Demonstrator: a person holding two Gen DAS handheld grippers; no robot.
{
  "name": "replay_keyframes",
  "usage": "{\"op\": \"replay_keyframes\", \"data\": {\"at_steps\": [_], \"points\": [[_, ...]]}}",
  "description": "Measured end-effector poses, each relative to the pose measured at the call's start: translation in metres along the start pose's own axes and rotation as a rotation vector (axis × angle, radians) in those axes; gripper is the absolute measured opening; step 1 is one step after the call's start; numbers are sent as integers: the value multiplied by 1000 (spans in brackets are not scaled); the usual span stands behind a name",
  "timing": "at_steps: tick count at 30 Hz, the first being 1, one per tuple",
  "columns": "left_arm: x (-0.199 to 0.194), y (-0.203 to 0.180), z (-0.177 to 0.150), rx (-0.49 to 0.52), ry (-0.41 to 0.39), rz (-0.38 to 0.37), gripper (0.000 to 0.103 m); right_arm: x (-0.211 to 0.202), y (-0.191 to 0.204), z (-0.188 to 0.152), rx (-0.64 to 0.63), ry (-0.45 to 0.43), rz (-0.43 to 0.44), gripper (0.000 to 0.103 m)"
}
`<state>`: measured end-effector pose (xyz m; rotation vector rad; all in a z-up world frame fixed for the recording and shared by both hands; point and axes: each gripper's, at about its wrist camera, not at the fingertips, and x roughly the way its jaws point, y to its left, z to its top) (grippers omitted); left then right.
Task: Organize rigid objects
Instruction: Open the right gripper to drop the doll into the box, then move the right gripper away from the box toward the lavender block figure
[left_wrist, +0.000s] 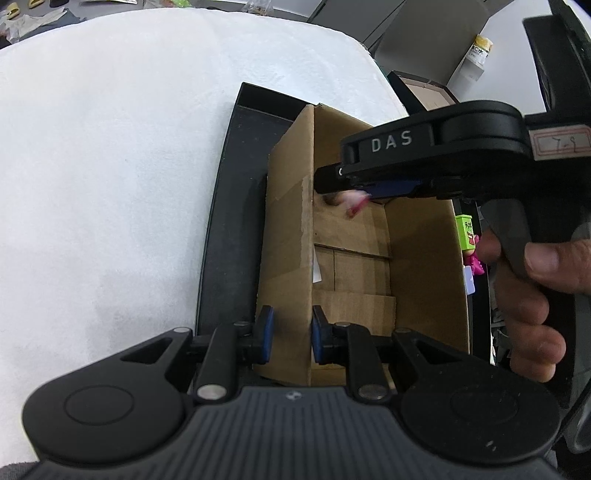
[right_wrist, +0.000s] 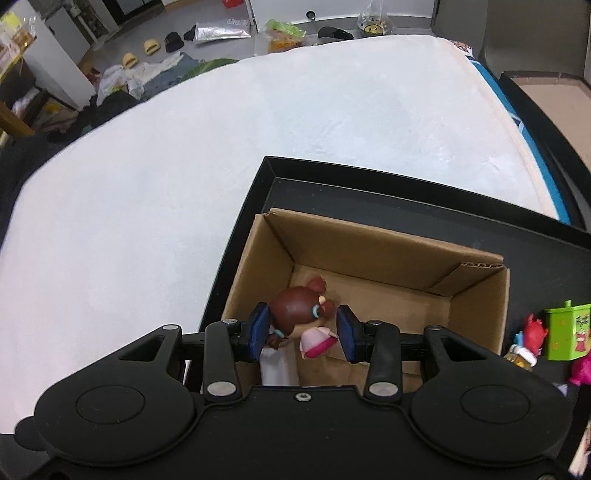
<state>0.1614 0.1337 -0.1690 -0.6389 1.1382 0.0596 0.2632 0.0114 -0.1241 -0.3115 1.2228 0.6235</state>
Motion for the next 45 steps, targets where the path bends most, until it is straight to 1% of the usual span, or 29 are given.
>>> {"op": "replay_keyframes", "data": {"at_steps": [2, 7, 9, 13, 16, 23, 26, 31, 33, 34, 37, 39, 45], "points": [[0, -1, 0, 0, 1, 4, 20, -3, -3, -1, 14, -3, 13, 40], [0, -2, 0, 0, 1, 8, 20, -9, -7, -5, 6, -5, 11, 41], [0, -2, 0, -1, 0, 10, 20, -12, -8, -7, 2, -3, 12, 43], [0, -2, 0, -3, -1, 13, 20, -20, -9, -12, -19, -2, 16, 44], [0, -3, 0, 1, -1, 16, 20, -29, -11, -16, -29, -13, 29, 47], [1, -7, 0, 15, 4, 33, 20, -50, -14, -20, -55, -43, 43, 52], [2, -7, 0, 19, 3, 39, 20, -59, -20, -23, -54, -60, 49, 59], [2, -8, -1, 20, 4, 47, 20, -71, -32, -29, -48, -82, 47, 64], [2, -9, -1, 23, 5, 51, 20, -75, -38, -32, -42, -92, 47, 71], [2, -10, -1, 25, 5, 53, 20, -78, -41, -33, -38, -97, 47, 72], [2, -10, -1, 26, 9, 59, 20, -86, -54, -37, -1, -103, 84, 76], [2, -10, -1, 27, 9, 65, 20, -92, -60, -39, 11, -111, 99, 84], [2, -12, -2, 31, 11, 75, 20, -111, -76, -47, 5, -142, 91, 85]]}}
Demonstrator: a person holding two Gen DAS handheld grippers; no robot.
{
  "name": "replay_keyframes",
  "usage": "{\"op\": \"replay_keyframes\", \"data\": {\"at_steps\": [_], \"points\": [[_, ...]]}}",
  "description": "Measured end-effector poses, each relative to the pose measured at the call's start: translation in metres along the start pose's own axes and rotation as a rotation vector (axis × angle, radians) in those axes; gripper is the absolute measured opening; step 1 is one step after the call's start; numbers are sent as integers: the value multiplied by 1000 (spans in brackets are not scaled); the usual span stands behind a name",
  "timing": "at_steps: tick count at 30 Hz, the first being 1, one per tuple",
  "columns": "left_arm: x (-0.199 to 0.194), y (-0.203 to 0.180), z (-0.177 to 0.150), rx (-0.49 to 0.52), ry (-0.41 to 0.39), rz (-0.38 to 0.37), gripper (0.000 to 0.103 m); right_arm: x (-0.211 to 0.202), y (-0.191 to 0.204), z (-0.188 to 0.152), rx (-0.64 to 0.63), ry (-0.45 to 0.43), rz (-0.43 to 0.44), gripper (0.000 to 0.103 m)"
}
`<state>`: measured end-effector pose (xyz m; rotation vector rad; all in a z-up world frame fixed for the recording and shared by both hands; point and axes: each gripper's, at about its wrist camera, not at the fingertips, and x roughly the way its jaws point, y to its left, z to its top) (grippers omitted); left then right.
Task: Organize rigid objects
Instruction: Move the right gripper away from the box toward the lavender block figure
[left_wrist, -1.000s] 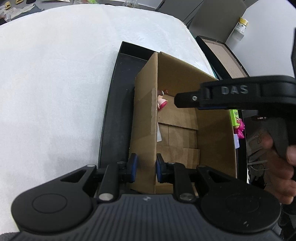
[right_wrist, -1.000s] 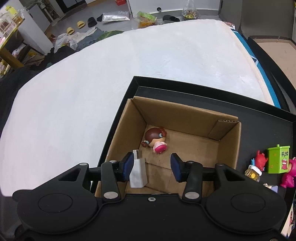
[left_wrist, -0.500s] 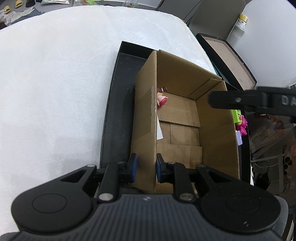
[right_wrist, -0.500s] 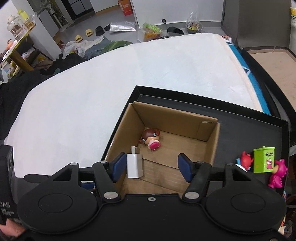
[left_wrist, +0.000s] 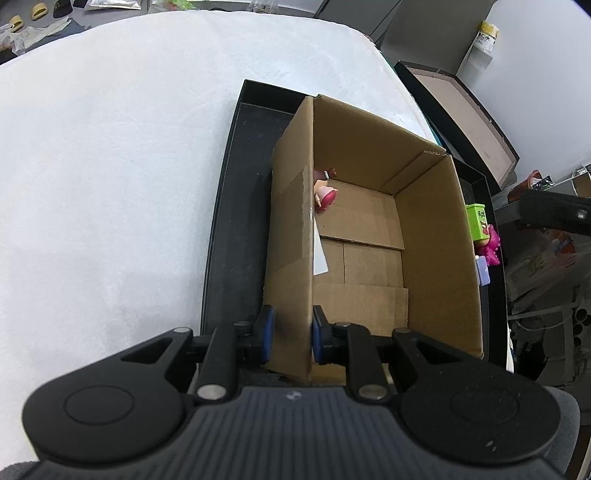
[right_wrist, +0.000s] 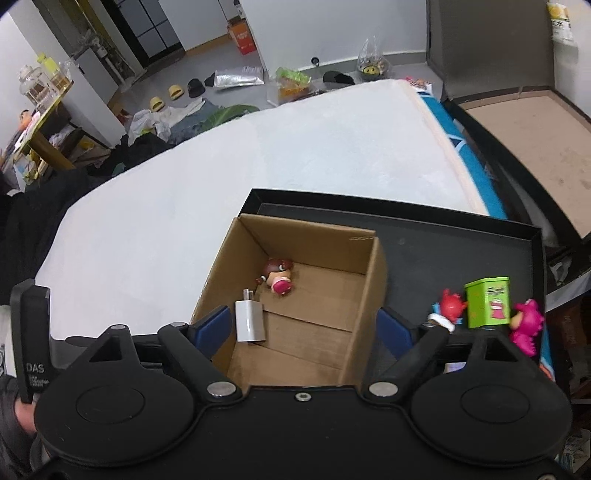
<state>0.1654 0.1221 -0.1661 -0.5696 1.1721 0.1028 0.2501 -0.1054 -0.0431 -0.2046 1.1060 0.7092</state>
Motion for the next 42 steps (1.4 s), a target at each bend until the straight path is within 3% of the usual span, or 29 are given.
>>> {"op": "replay_keyframes", "data": {"at_steps": [13, 28, 31, 35, 42], "points": [[1, -1, 1, 0, 8, 9, 20, -35, -52, -13, 42, -72, -57, 87], [4, -3, 2, -2, 18, 20, 20, -46, -103, -22, 80, -75, -146, 87], [5, -3, 2, -5, 22, 25, 20, -44, -113, -24, 95, -64, -145, 86], [6, -4, 3, -5, 24, 31, 20, -38, -127, -27, 137, -37, -126, 77], [8, -5, 4, -8, 31, 39, 20, -25, -142, -30, 184, 0, -83, 74]]}}
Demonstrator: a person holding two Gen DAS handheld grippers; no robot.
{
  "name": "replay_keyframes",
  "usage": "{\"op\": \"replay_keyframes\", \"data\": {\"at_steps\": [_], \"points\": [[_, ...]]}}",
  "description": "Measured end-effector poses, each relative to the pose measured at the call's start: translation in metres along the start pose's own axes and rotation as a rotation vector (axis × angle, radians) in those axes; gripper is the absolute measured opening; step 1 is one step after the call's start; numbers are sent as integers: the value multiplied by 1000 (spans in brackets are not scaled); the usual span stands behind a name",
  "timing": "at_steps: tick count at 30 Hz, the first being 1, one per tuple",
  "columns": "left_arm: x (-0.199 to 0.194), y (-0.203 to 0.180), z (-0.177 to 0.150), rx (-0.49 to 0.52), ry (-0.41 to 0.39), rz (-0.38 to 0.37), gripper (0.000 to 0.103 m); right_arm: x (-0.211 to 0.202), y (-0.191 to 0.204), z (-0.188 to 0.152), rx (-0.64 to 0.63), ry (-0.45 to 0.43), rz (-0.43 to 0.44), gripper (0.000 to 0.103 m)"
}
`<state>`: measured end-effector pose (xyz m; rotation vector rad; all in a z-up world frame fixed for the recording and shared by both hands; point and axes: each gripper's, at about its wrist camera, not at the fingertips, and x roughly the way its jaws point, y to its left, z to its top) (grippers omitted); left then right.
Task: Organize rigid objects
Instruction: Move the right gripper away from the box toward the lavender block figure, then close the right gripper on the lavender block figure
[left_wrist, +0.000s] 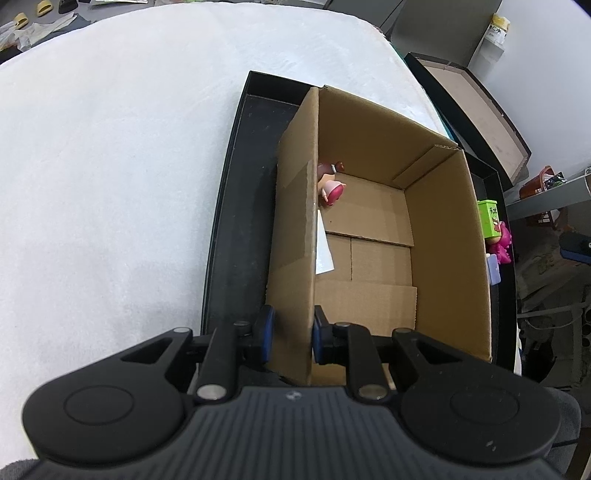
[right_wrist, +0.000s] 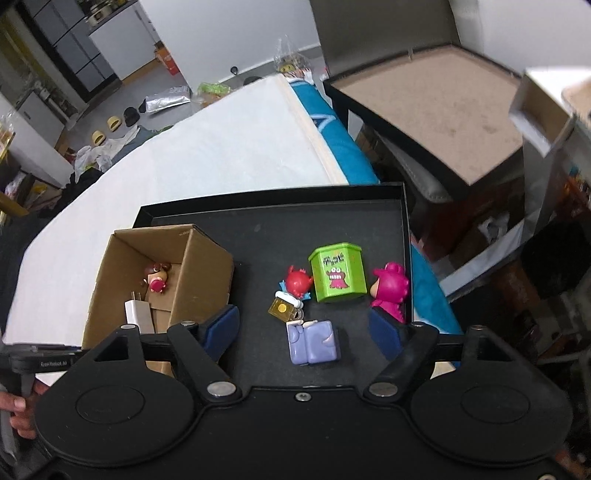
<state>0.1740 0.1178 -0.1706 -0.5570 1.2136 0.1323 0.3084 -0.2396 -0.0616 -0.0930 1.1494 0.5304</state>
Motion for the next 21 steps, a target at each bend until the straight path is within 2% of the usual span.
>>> {"op": "replay_keyframes", "data": {"at_steps": [3, 9, 21], "points": [[1, 0, 1, -1, 2, 3, 20, 10, -6, 0, 27, 32, 15, 68], [2, 0, 1, 0, 6, 9, 20, 33, -8, -2, 38, 93, 41, 67], [4, -1, 1, 4, 11, 11, 20, 72, 3, -5, -8, 187, -16, 67]]}}
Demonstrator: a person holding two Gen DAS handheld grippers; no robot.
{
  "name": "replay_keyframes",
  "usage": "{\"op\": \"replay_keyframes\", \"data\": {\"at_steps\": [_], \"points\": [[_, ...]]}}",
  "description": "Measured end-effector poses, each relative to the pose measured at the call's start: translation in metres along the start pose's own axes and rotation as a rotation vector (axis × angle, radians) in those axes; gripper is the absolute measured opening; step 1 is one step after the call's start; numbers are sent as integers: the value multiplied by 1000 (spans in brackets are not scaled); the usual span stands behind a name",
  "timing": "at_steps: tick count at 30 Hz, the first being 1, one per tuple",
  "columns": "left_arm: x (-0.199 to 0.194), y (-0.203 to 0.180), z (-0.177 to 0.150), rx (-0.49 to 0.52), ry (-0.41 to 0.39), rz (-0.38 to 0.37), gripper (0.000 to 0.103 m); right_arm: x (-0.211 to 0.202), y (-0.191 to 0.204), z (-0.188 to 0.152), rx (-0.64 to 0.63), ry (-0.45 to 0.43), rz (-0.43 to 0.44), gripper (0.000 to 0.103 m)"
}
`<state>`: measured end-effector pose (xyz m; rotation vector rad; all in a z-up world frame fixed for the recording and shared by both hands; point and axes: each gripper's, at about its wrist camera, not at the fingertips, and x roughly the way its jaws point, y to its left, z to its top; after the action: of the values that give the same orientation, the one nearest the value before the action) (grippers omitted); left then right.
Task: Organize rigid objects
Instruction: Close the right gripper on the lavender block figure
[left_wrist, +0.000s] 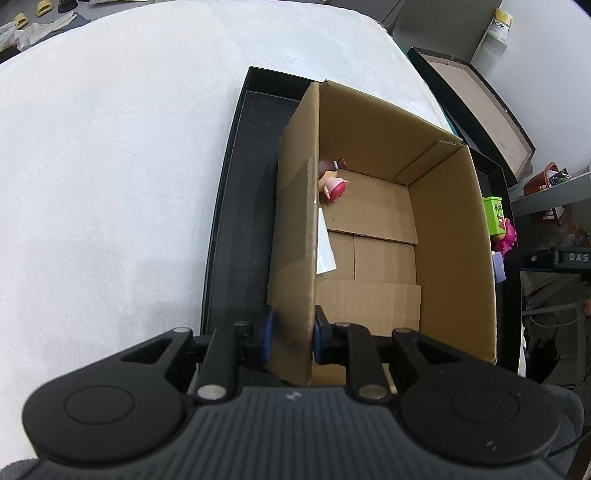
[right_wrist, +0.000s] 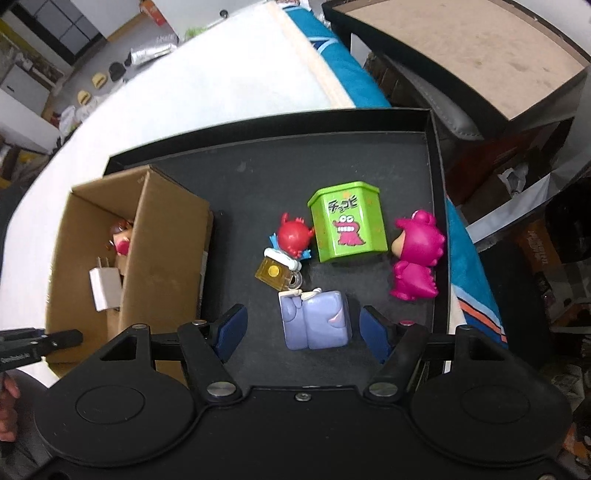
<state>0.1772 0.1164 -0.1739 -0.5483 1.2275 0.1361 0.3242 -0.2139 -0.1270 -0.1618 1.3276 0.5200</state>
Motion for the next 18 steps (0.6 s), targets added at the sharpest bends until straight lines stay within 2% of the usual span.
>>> {"op": "replay_keyframes", "data": {"at_steps": [6, 8, 10, 18], "points": [[1, 2, 0, -3, -1, -6, 20, 18, 13, 0, -47, 17, -98, 67], [1, 2, -1, -2, -1, -8, 20, 28, 15, -1, -44, 42, -106, 66], [1, 2, -1, 0, -1, -10, 20, 39, 16, -4, -56, 67, -141, 45], [0, 3, 0, 1, -2, -16, 20, 34, 22, -11, -45, 51, -176, 44]]}}
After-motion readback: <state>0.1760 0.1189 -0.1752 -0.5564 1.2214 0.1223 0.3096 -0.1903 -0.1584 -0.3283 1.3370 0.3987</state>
